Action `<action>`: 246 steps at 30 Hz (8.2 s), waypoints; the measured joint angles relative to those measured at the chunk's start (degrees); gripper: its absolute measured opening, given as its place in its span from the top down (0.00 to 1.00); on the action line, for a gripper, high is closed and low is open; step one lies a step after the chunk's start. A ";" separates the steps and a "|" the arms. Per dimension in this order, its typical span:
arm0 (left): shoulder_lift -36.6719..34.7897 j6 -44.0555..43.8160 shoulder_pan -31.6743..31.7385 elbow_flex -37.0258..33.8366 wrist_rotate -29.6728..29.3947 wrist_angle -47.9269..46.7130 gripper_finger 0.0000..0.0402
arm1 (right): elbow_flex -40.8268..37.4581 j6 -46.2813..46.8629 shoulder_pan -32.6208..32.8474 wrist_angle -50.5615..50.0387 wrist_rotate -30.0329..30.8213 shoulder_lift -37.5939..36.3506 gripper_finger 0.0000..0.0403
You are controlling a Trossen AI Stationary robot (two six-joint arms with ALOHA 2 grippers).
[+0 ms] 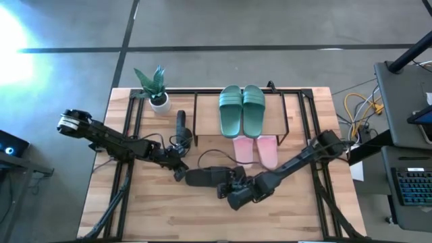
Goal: Pick and place slides into the shelf
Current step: Move the left black slipper to the middle of the table, then move the left black slipper to the right of the left black slipper
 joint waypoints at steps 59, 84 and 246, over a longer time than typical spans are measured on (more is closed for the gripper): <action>23.60 -0.40 -5.88 17.70 6.36 10.43 0.96 | 0.90 -12.45 -4.79 -13.00 -0.81 -3.21 0.57; -14.21 -0.51 -6.27 16.15 -7.90 -26.04 0.96 | -0.27 -12.59 -4.16 -17.00 -5.63 -4.78 0.57; 9.06 4.73 -9.84 19.61 -41.12 -62.61 0.57 | 4.90 -30.38 -2.11 -24.37 -2.37 -0.02 0.66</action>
